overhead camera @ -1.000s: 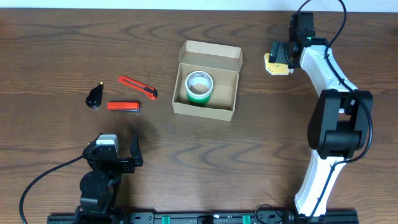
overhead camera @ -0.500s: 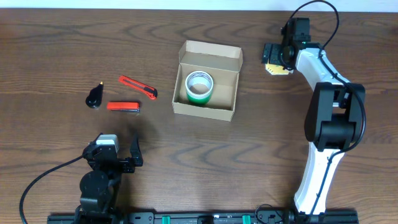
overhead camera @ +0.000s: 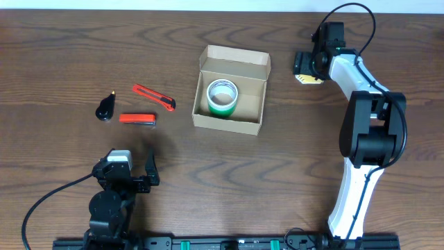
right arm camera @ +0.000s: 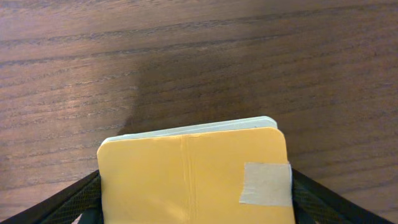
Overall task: Pack container
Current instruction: 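Lift the yellow sticky notes with the right gripper and lower into the box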
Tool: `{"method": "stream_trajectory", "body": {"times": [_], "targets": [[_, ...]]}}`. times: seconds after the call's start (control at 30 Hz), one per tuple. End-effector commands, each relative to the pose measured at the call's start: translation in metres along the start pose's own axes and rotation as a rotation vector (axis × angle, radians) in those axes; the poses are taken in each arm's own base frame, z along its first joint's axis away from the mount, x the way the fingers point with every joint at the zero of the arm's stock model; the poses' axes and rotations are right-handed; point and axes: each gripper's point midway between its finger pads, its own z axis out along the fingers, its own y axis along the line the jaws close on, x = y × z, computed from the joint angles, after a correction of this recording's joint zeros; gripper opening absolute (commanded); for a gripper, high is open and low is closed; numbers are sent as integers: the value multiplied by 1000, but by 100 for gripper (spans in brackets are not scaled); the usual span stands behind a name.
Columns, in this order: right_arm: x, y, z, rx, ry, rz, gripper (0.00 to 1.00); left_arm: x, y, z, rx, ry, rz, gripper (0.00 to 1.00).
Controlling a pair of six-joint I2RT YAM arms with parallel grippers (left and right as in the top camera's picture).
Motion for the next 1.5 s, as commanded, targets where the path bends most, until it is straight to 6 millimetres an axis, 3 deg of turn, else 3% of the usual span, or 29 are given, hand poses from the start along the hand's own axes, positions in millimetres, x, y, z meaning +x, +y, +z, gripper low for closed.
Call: {"method": "stream_trajectory", "body": {"times": [0.0, 0.27, 0.4, 0.67, 0.87, 0.97, 1.23, 1.4, 1.47], "targets": [[18, 1, 15, -12, 59, 3, 77, 11, 3, 3, -13, 21, 21, 95], [21, -3, 12, 13, 77, 7, 74, 11, 3, 3, -13, 21, 21, 95], [9, -1, 0, 11, 69, 7, 74, 11, 3, 3, -13, 21, 21, 95], [-40, 8, -49, 2, 9, 4, 74, 11, 3, 3, -13, 21, 21, 96], [-61, 16, -89, -18, 8, -3, 73, 11, 3, 3, -13, 21, 21, 95], [-67, 31, -112, -82, 10, -17, 72, 11, 3, 3, -13, 21, 21, 95], [-76, 102, -189, -340, -35, -104, 70, 11, 3, 3, -13, 21, 21, 95], [-71, 151, -235, -431, -89, -198, 71, 11, 3, 3, -13, 21, 21, 95], [-65, 168, -244, -451, -94, -235, 71, 11, 3, 3, -13, 21, 21, 95]]}}
